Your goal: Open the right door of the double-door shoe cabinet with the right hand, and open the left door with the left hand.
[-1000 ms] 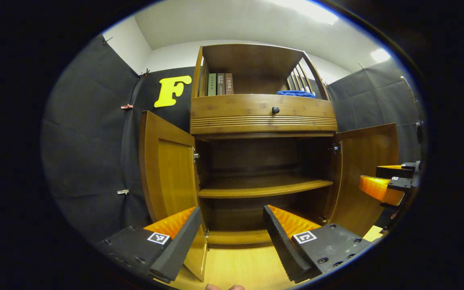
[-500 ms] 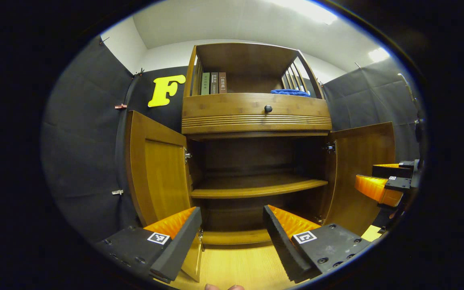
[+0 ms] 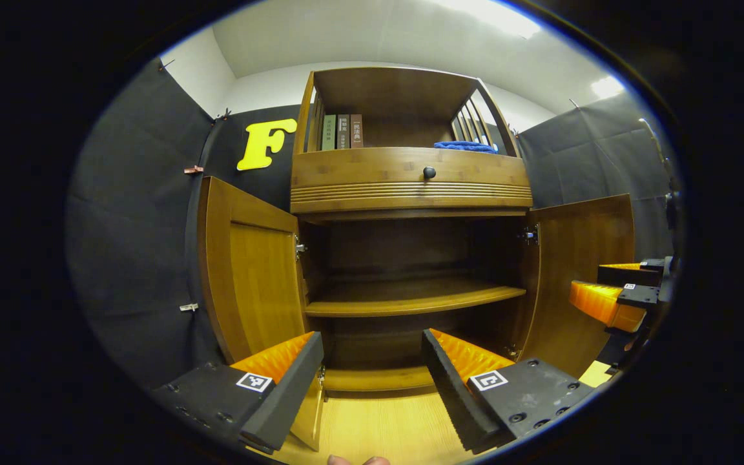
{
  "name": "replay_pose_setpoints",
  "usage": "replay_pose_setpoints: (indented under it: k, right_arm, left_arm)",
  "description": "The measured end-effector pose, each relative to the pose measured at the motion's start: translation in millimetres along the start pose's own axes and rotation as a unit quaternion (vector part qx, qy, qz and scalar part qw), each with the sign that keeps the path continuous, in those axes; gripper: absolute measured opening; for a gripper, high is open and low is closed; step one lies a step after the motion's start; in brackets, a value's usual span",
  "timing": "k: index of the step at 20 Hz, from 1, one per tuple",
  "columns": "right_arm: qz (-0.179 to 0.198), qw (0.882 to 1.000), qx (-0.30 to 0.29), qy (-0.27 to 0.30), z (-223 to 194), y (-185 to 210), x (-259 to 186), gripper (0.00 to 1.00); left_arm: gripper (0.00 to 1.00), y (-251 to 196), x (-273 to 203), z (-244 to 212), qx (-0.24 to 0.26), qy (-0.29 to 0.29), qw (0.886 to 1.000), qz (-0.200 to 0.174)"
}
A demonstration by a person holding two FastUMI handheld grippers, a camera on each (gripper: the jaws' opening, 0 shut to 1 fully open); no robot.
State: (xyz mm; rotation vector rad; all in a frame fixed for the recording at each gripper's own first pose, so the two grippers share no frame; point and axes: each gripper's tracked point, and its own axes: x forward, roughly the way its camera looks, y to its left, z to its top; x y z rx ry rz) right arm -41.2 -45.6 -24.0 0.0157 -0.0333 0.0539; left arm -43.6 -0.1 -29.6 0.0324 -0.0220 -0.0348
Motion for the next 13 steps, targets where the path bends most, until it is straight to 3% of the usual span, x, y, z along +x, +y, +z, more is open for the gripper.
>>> replay_pose_setpoints:
  k: [13]
  right_arm:
    - [-0.004,1.0,0.0,0.001,-0.9,-0.7,1.4,0.99]
  left_arm:
    - [0.95,2.2,1.6,-3.0,0.005,0.003,1.0,0.004]
